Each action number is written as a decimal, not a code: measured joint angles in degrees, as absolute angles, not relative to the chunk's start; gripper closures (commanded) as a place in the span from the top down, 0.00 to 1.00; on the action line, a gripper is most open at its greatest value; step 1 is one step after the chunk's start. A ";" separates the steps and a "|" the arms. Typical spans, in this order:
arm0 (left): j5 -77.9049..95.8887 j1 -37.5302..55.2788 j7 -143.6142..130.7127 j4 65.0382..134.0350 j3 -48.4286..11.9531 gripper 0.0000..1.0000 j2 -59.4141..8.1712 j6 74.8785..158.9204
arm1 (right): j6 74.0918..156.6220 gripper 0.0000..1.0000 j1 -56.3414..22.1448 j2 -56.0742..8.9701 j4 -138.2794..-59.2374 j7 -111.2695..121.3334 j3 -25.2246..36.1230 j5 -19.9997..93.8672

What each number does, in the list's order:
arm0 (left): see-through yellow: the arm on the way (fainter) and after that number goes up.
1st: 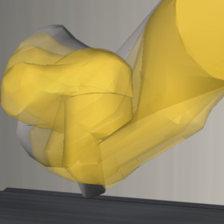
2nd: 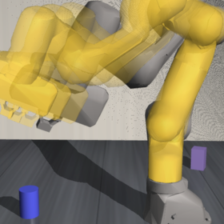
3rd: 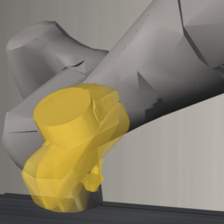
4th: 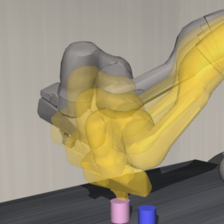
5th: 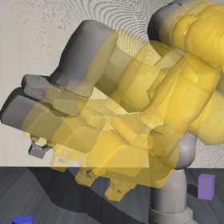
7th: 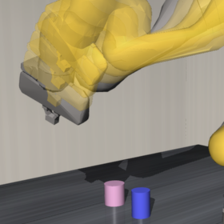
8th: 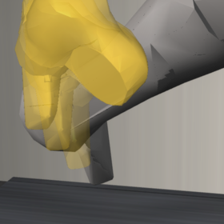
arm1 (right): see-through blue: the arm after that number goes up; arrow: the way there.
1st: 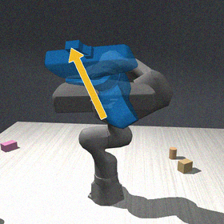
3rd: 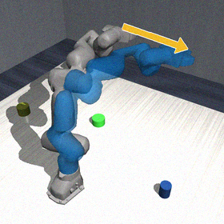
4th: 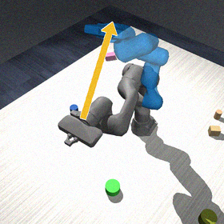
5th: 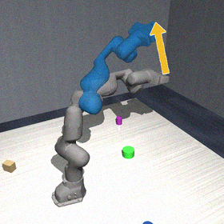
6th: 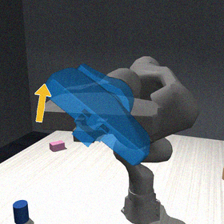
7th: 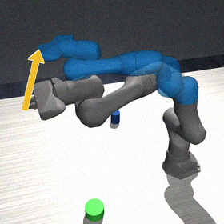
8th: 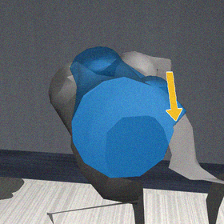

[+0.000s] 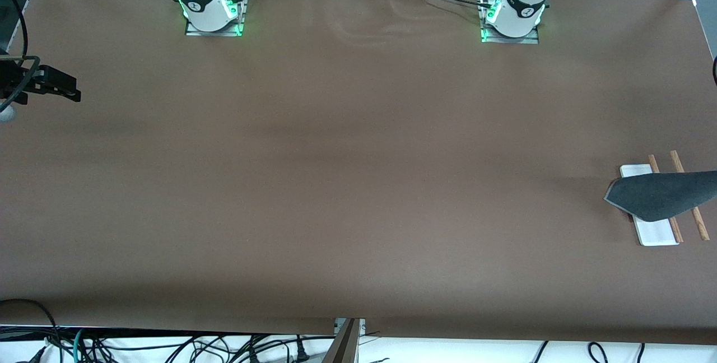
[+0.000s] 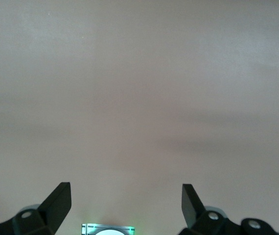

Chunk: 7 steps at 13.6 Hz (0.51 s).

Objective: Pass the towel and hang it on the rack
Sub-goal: 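Lower the towel over the wooden dowels with the left gripper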

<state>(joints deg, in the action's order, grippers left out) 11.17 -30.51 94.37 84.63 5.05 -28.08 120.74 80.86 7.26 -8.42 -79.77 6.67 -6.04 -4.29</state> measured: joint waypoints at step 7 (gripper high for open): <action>16.68 -36.48 101.93 79.62 4.97 0.00 -34.63 120.75 | 80.98 1.00 7.33 -9.12 -80.30 6.65 -5.30 -4.29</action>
